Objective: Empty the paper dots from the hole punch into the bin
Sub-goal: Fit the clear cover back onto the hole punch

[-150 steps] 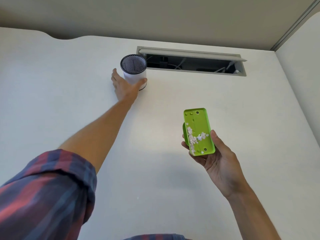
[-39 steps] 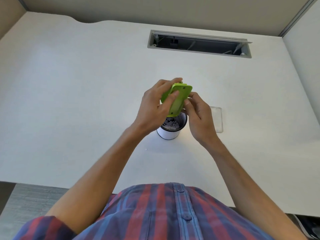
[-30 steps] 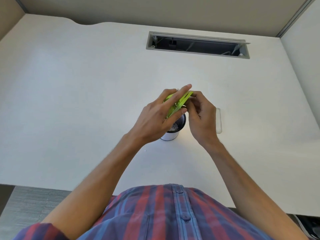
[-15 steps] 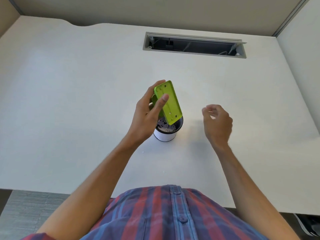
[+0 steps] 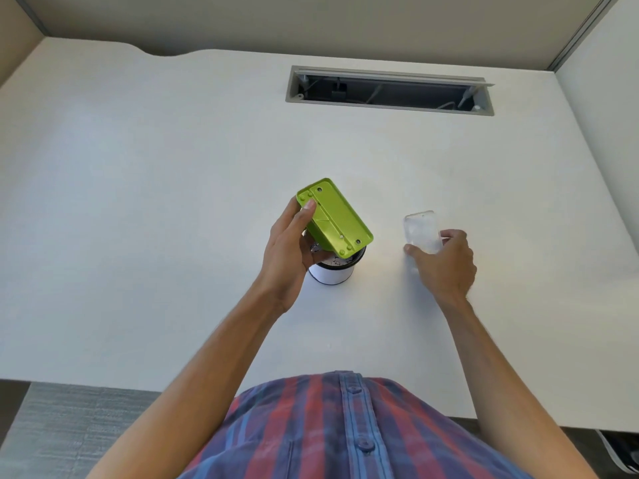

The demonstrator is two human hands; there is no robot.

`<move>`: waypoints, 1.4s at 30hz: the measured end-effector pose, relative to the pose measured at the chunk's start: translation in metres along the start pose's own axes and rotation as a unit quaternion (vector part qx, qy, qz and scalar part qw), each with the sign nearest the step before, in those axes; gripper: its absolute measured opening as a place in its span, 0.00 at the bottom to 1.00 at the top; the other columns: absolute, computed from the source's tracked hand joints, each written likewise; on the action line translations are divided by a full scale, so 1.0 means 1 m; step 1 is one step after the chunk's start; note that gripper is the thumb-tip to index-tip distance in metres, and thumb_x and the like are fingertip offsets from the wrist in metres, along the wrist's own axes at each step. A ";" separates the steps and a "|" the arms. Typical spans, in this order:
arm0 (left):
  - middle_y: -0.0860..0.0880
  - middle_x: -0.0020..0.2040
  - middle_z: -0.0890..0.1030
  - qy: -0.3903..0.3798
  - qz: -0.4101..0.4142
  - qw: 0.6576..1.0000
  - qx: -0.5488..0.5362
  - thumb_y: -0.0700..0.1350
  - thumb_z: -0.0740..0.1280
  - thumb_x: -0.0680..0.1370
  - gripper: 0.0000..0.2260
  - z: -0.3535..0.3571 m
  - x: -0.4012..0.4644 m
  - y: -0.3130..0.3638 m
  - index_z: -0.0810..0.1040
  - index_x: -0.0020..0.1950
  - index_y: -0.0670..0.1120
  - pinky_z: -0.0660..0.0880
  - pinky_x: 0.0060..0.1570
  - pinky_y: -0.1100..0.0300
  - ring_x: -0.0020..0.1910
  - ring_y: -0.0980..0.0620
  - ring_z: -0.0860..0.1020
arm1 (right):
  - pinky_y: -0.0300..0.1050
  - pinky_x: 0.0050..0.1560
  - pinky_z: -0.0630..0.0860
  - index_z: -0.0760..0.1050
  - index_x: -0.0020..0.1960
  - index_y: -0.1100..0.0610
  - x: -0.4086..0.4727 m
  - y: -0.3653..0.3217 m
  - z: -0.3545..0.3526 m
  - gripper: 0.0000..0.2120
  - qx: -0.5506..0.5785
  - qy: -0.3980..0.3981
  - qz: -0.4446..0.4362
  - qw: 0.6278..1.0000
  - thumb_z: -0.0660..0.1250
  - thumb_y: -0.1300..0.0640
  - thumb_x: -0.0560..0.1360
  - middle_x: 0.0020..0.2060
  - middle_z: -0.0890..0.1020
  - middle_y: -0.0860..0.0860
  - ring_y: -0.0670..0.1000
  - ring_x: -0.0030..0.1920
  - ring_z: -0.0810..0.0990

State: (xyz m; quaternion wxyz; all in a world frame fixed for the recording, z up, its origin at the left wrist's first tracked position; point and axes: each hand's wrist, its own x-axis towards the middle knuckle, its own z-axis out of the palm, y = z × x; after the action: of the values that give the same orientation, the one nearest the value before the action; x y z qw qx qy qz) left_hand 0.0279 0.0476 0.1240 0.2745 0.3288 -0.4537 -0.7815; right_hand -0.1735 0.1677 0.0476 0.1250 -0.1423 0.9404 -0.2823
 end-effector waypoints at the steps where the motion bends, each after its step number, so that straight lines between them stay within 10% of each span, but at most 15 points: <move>1: 0.46 0.56 0.81 -0.001 -0.003 1.000 0.000 0.51 0.62 0.79 0.13 0.000 -0.001 0.000 0.80 0.61 0.52 0.75 0.60 0.35 0.52 0.44 0.81 | 0.53 0.54 0.73 0.68 0.63 0.58 0.000 -0.002 -0.001 0.28 0.029 -0.002 0.011 1.000 0.75 0.50 0.69 0.56 0.79 0.56 0.61 0.57 0.78; 11: 0.49 0.49 0.83 -0.032 -0.021 0.999 -0.023 0.49 0.60 0.76 0.15 0.007 0.002 -0.006 0.79 0.59 0.53 0.81 0.48 0.45 0.44 0.50 0.83 | 0.45 0.47 0.79 0.77 0.46 0.54 -0.004 -0.006 -0.029 0.02 0.369 -0.068 0.015 0.927 0.69 0.59 0.76 0.41 0.80 0.49 0.50 0.41 0.84; 18: 0.52 0.45 0.84 -0.031 -0.024 0.999 -0.003 0.50 0.58 0.76 0.15 0.008 0.004 -0.008 0.80 0.58 0.55 0.80 0.44 0.49 0.42 0.51 0.83 | 0.39 0.44 0.79 0.80 0.53 0.52 -0.045 -0.037 -0.049 0.11 0.525 -0.197 -0.010 0.828 0.59 0.59 0.82 0.46 0.86 0.47 0.51 0.46 0.87; 31: 0.40 0.64 0.78 -0.041 -0.001 0.997 0.067 0.49 0.56 0.81 0.18 0.013 -0.001 -0.009 0.74 0.69 0.52 0.80 0.47 0.51 0.55 0.43 0.81 | 0.48 0.70 0.70 0.75 0.68 0.54 -0.086 -0.052 -0.040 0.16 0.371 -0.195 -0.209 0.883 0.62 0.55 0.82 0.65 0.79 0.46 0.42 0.68 0.75; 42: 0.41 0.65 0.79 -0.062 -0.003 0.994 0.085 0.46 0.56 0.85 0.16 0.015 -0.004 -0.009 0.71 0.73 0.51 0.80 0.49 0.55 0.59 0.42 0.81 | 0.45 0.66 0.74 0.71 0.72 0.48 -0.099 -0.051 -0.027 0.18 0.211 -0.089 -0.348 0.909 0.61 0.53 0.82 0.71 0.73 0.52 0.48 0.70 0.72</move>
State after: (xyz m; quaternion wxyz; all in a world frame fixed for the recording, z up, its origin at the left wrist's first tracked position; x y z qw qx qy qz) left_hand 0.0181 0.0626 0.1224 0.2148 0.3027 -0.5336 -0.7600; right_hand -0.0804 0.1731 0.1135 0.1285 -0.4556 0.7347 -0.4860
